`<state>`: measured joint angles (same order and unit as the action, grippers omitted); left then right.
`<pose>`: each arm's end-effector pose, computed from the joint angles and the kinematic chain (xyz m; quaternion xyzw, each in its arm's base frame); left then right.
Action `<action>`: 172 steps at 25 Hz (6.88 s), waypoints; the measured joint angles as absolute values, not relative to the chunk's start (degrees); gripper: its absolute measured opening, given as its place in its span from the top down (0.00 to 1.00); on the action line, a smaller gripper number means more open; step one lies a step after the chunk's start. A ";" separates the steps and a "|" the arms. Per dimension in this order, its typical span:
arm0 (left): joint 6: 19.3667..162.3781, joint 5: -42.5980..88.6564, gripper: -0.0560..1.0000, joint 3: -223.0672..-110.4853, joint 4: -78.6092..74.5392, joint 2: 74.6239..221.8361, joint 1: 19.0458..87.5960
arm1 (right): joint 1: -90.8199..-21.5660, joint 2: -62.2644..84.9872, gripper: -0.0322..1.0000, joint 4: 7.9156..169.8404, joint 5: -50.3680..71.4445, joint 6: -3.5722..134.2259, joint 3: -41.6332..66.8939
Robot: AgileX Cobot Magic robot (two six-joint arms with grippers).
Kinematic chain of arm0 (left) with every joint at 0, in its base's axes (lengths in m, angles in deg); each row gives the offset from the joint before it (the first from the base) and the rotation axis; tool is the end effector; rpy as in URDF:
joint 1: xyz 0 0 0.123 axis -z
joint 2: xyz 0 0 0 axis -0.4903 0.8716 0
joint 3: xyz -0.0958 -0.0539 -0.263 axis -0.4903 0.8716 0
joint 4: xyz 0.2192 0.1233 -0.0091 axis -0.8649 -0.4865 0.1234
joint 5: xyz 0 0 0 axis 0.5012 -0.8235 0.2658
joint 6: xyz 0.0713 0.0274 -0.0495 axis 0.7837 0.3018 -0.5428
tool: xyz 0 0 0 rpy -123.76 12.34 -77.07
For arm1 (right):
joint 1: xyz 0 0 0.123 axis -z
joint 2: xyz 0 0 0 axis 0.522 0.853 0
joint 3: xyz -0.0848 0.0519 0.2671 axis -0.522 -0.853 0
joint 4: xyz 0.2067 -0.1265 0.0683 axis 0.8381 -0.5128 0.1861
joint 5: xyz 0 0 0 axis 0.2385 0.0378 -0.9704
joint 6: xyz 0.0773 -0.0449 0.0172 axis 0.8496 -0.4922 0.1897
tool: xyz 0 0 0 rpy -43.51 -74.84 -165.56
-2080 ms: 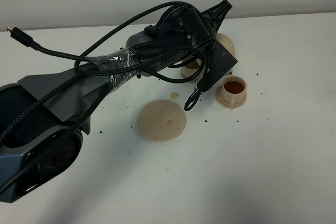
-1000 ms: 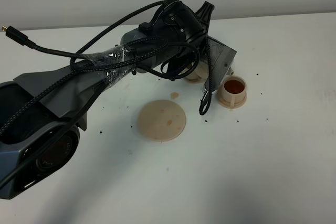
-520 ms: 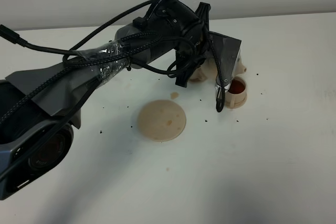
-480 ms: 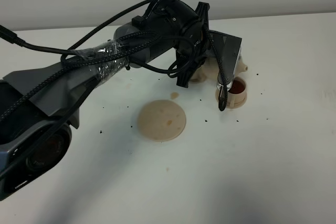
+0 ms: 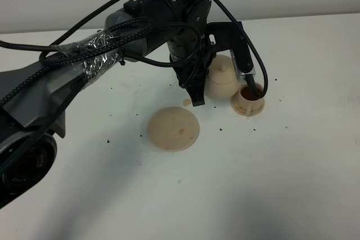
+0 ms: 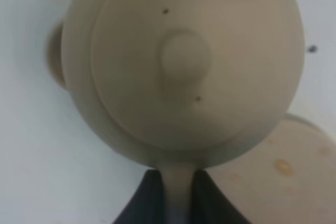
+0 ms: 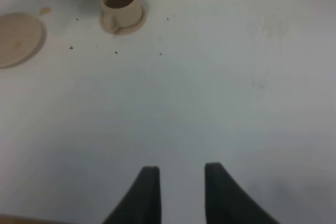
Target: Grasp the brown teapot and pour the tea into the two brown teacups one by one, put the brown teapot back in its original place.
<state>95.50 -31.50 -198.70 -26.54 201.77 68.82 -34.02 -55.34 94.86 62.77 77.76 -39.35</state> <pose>0.3828 -0.2960 0.2205 0.6430 0.7377 0.0884 0.1857 0.0108 0.0197 0.2757 -0.0975 0.8738 0.0888 0.4680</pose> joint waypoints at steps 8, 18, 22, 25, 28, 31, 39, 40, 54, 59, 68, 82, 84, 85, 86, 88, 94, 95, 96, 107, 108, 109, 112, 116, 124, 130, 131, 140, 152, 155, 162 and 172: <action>86.21 -35.09 0.80 -198.70 -22.71 202.00 68.82 | -34.02 -55.34 0.74 94.86 62.77 77.76 -39.35; 84.78 -36.34 0.80 -198.70 -20.78 204.46 68.35 | -34.02 -55.34 0.74 94.86 62.77 77.76 -39.35; 84.83 -36.61 0.80 -198.70 -21.68 203.89 67.33 | -34.02 -55.34 0.74 94.86 62.77 77.76 -39.35; 85.68 -36.79 0.80 -198.70 -23.57 201.92 65.82 | -34.02 -55.34 0.74 94.86 62.77 77.76 -39.35; 88.02 -36.34 0.80 -198.74 -25.30 200.27 63.86 | -34.02 -55.34 0.74 94.86 62.73 77.76 -39.35; 91.38 -35.82 0.80 -198.74 -27.12 200.15 62.02 | -34.02 -55.34 0.74 94.86 62.73 77.76 -39.35; 100.56 -28.50 0.80 -198.74 -37.44 200.89 60.33 | -34.02 -55.34 0.74 94.86 62.73 77.76 -39.35; 101.64 -27.80 0.80 -198.74 -38.56 201.28 60.33 | -34.02 -55.34 0.74 94.86 62.73 77.76 -39.35; 109.81 -21.88 0.80 -198.74 -43.92 205.22 59.84 | -34.02 -55.34 0.74 94.86 62.73 77.76 -39.35; 110.17 -20.04 0.80 -198.74 -44.97 205.95 59.84 | -34.02 -55.34 0.74 94.86 62.73 77.76 -39.35; 110.33 -16.81 0.80 -198.74 -47.29 208.37 59.84 | -34.02 -55.34 0.74 94.86 62.73 77.76 -39.35; 110.37 -11.54 0.80 -198.74 -51.15 208.61 59.84 | -34.02 -55.34 0.74 94.86 62.73 77.76 -39.35; 110.39 -10.99 0.80 -198.74 -51.61 208.66 59.84 | -34.02 -55.34 0.74 94.86 62.73 77.76 -39.35; 110.44 -10.78 0.80 -198.74 -51.97 208.73 59.84 | -34.02 -55.34 0.74 94.86 62.73 77.76 -39.35; 110.49 -10.63 0.80 -198.74 -52.39 208.79 59.84 | -34.02 -55.34 0.74 94.86 62.73 77.76 -39.35; 110.49 -10.54 0.80 -198.74 -53.56 209.19 59.97 | -34.02 -55.34 0.74 94.86 62.73 77.76 -39.35; 110.49 -9.30 0.80 -198.74 -57.19 209.71 60.83 | -34.02 -55.34 0.74 94.86 62.73 77.76 -39.35; 110.49 -9.00 0.80 -198.74 -57.53 209.71 60.95 | -34.02 -55.34 0.74 94.86 62.73 77.76 -39.35; 110.49 -8.61 0.80 -198.74 -57.62 209.71 61.02 | -34.02 -55.34 0.74 94.86 62.73 77.76 -39.35; 112.87 -7.94 0.80 -198.74 -57.78 209.71 61.64 | -34.02 -55.34 0.74 94.86 62.73 77.76 -39.35; 113.27 -7.94 0.80 -198.74 -57.76 209.71 61.64 | -34.02 -55.34 0.74 94.86 62.73 77.76 -39.35; 113.73 -7.94 0.80 -198.74 -57.79 209.71 61.64 | -34.02 -55.34 0.74 94.86 62.73 77.76 -39.35; 115.25 -8.00 0.80 -198.74 -58.25 209.71 61.64 | -34.02 -55.34 0.74 94.86 62.73 77.76 -39.35; 116.15 -7.95 0.80 -198.74 -59.93 209.77 61.68 | -34.02 -55.34 0.74 94.86 62.73 77.76 -39.35; 116.50 -6.64 0.80 -198.74 -62.12 210.25 61.68 | -34.02 -55.34 0.74 94.86 62.73 77.76 -39.35; 119.37 -6.49 0.80 -198.74 -62.44 210.25 61.68 | -34.02 -55.34 0.74 94.86 62.73 77.76 -39.35; 119.78 -6.46 0.80 -198.74 -62.48 210.25 61.68 | -34.02 -55.34 0.74 94.86 62.73 77.76 -39.35; 123.55 -4.92 0.80 -198.74 -62.48 210.25 61.68 | -34.02 -55.34 0.74 94.86 62.73 77.76 -39.35; 126.56 -3.52 0.80 -198.74 -62.48 210.25 61.68 | -34.02 -55.34 0.74 94.86 62.73 77.76 -39.35; 126.63 -3.07 0.80 -198.74 -62.48 210.25 61.68 | -34.02 -55.34 0.74 94.86 62.73 77.76 -39.35; 129.97 -1.99 0.80 -198.74 -62.48 210.25 61.68 | -34.02 -55.34 0.74 94.86 62.73 77.76 -39.35; 132.25 0.39 0.80 -198.74 -62.48 210.25 61.68 | -34.02 -55.34 0.74 94.86 62.73 77.76 -39.35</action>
